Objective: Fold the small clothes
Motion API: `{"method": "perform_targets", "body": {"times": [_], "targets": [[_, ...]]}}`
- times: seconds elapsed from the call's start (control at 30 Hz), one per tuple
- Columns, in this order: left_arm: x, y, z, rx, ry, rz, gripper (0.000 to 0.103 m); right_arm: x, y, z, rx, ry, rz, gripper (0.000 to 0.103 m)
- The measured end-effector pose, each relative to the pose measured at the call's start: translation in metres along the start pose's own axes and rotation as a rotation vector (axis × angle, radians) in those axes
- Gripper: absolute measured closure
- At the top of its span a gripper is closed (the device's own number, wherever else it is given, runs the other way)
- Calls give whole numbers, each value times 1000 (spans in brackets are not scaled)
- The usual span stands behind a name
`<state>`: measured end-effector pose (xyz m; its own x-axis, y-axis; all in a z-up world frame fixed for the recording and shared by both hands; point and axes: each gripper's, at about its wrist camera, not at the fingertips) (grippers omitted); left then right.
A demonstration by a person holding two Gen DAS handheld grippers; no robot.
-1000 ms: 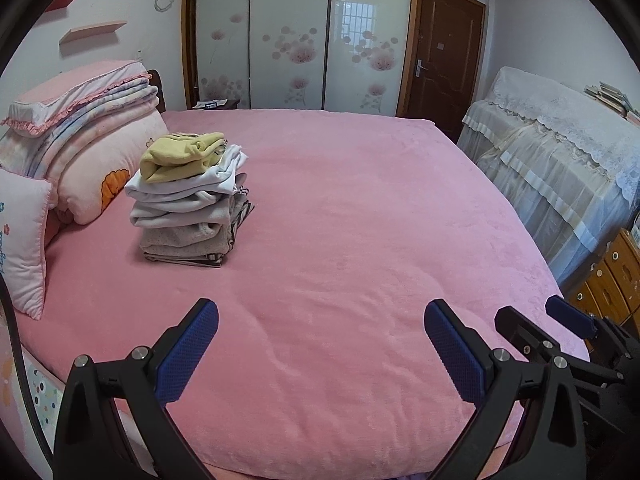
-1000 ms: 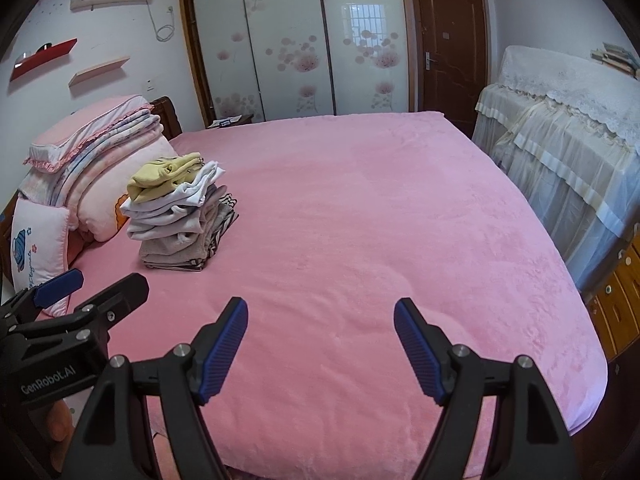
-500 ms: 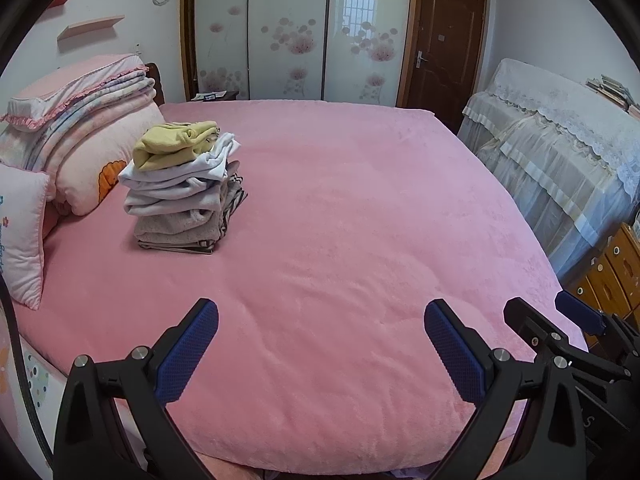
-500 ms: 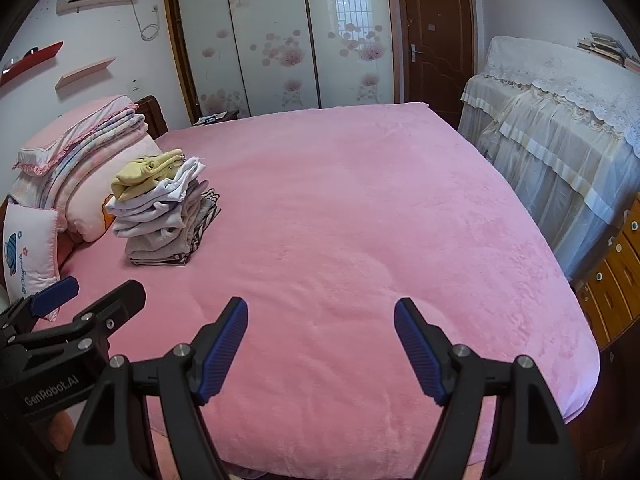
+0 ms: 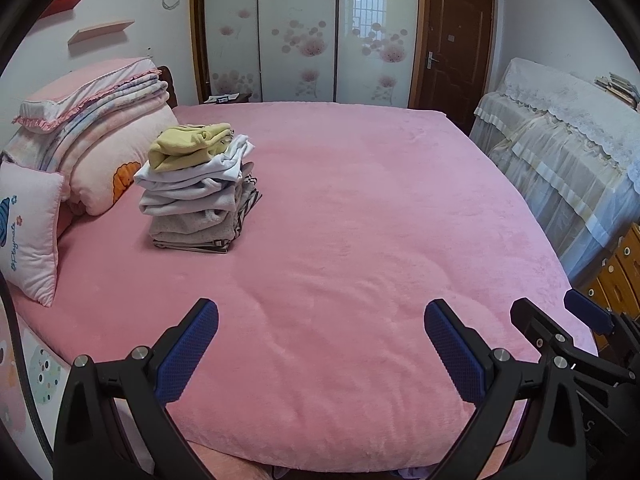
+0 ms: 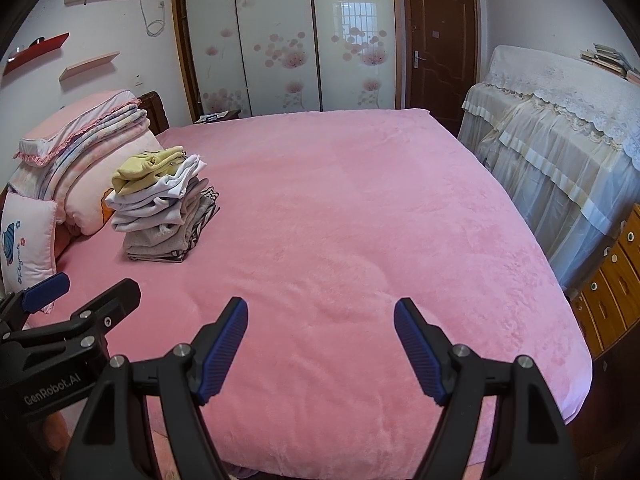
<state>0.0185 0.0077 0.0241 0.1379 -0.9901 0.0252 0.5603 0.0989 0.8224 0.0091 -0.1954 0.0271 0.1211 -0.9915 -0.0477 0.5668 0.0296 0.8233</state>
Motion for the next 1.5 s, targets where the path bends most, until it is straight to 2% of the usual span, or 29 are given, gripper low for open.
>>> {"method": "perform_targets", "body": {"times": [1.5], "targets": [[-3,-9,11,-26,7,1,1,-5,-2,3,9,-2,1,27]]}}
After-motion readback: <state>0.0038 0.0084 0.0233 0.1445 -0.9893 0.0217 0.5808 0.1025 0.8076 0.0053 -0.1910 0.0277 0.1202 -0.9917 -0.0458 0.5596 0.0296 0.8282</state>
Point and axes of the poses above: each gripper's, at about its wrist camera, not at the fingertips, and z roughly against the way its jaws point, x to its right, y to its top, and after that the axes turned 9 degrees about x, right-handed
